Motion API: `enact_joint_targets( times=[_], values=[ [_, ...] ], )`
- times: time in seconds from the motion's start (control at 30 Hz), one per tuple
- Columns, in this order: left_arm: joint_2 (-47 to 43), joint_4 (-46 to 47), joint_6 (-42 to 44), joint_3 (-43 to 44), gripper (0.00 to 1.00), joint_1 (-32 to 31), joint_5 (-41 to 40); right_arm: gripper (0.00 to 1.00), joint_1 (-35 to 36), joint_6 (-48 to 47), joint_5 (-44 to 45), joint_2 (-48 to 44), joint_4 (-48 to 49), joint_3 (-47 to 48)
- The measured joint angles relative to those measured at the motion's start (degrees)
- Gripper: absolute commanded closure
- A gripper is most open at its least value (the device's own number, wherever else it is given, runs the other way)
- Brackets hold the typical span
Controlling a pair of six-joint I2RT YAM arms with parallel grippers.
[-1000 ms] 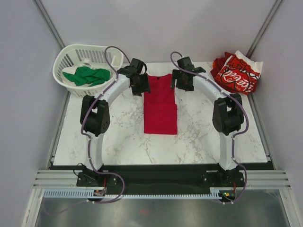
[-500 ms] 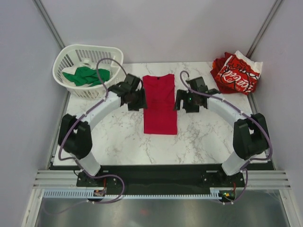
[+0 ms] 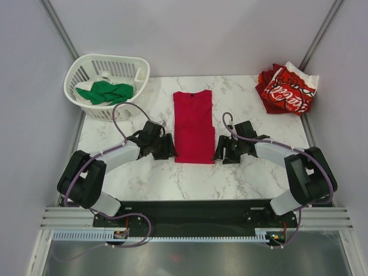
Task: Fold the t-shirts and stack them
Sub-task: Fold the tshirt
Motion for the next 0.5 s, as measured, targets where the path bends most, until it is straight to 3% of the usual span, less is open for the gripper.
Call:
enact_joint_targets(
  times=[0.13, 0.27, 0.5],
  values=[
    [1.4, 4.7, -0.3, -0.1, 0.41, 0.0, 0.5, 0.39, 0.0, 0.9, -1.5, 1.3, 3.7, -0.3],
    [2.0, 7.7, -0.6, -1.2, 0.41, 0.0, 0.8, 0.59, 0.0, 1.5, -2.8, 3.4, 7.2, -0.9],
    [1.9, 12.4, -1.6, -5.4, 0.41, -0.1, 1.9, 0.68, 0.2, 2.9, -4.6, 5.1, 10.1, -1.4]
  ],
)
